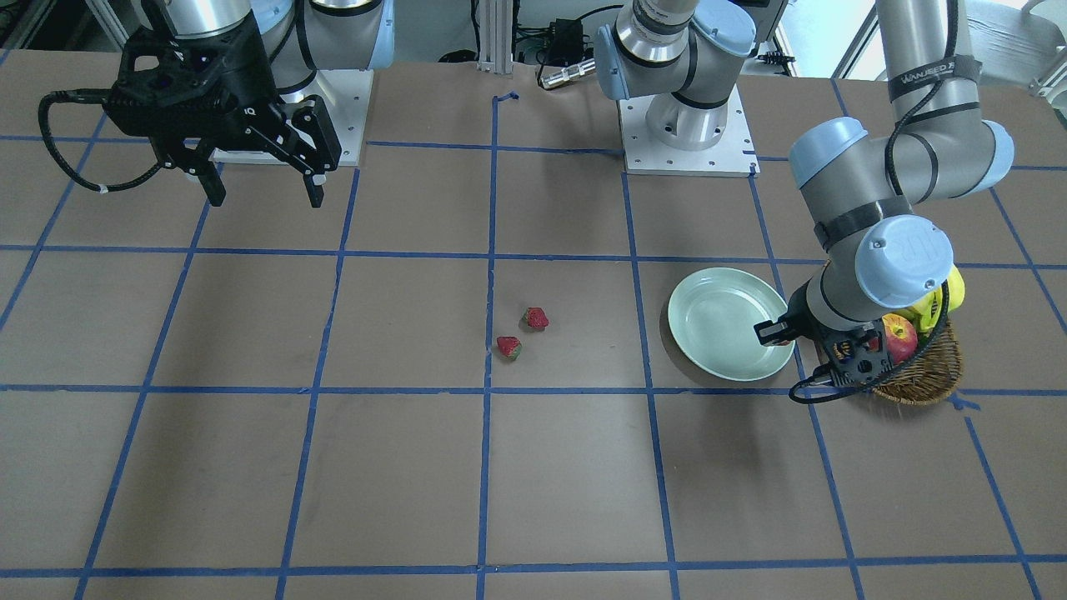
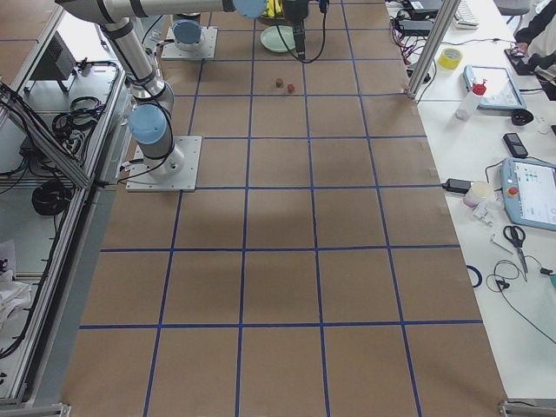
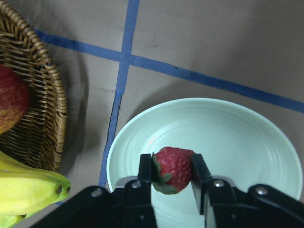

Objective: Collect all strawberries into plate
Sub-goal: 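Carry the strawberry over the green plate and open the left gripper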

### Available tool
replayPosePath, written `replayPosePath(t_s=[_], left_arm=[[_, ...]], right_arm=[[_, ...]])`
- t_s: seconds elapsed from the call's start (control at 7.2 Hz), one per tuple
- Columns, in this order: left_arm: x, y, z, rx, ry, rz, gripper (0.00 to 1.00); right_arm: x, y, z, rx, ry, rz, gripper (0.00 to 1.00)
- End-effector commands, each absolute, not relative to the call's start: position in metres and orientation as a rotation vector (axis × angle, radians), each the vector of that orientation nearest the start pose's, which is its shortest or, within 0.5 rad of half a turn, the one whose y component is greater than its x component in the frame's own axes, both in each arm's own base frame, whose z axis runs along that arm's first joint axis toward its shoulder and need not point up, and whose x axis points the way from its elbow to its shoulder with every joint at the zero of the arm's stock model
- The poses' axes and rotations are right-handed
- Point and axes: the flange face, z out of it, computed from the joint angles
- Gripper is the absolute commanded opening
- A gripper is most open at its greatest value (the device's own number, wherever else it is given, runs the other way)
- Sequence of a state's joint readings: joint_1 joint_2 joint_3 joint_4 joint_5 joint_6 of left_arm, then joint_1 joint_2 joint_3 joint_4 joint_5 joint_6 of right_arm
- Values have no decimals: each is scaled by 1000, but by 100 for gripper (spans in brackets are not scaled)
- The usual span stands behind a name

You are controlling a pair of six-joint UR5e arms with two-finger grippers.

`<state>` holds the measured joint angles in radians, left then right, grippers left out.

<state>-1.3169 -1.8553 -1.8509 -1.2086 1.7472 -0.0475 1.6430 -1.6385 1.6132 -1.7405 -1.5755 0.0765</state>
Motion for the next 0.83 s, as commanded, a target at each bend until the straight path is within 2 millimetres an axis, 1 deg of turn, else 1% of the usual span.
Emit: replayPosePath(t_s=[0.0,0.14,0.42,0.56,0.69], left_arm=[[21,-538,241,-422,2940,339,100],[21,-539,245,-430,2943,318,100],[11,-540,253,-463,2987,296,100],[-4,-543,262,-485,3037,262,100],[-31,-545,271,-609,3094,233,100]], right_arm=[[166,-470,517,13,3117,-302,100],[167,-470,518,10,3115,-304,100],[167,-470,517,5,3114,-301,100],[168,-469,517,3,3114,-301,100],[168,-469,517,2,3111,-301,100]])
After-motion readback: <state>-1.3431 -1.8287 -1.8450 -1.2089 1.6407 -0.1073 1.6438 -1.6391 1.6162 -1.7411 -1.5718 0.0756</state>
